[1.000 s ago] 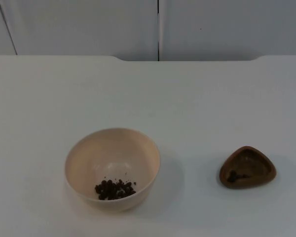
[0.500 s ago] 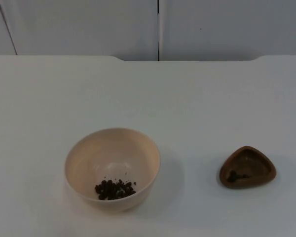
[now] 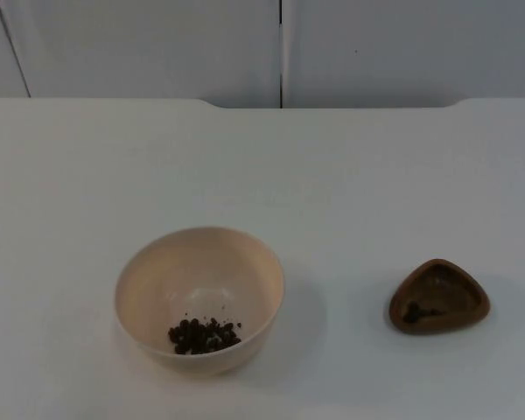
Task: Pick up the bowl with the left hand and pour the coffee beans from the cup into the bowl with the right hand.
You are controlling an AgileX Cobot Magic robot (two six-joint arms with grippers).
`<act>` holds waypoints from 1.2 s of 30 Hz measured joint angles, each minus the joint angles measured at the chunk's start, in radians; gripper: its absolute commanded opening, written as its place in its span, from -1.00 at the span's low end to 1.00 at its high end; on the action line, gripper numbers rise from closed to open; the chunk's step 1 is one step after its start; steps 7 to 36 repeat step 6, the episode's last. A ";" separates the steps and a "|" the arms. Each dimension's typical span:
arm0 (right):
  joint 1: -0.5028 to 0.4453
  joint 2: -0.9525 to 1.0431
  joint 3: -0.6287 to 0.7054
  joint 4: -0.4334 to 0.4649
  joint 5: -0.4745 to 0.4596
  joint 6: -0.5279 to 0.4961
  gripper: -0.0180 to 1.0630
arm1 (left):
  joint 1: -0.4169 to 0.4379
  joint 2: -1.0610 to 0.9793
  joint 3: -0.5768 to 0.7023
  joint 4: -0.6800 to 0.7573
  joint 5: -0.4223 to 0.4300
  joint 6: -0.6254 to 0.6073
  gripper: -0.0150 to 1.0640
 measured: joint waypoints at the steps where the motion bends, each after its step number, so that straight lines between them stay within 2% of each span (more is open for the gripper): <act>1: 0.000 0.000 0.000 0.000 0.000 0.000 0.98 | 0.019 0.000 0.000 0.000 0.000 0.000 0.97; 6: 0.000 0.000 0.000 0.000 0.000 0.000 0.98 | 0.083 0.000 0.000 0.000 0.000 0.000 0.97; 36: 0.000 0.000 0.000 0.000 0.000 0.000 0.98 | 0.083 0.000 0.000 0.000 0.000 0.000 0.97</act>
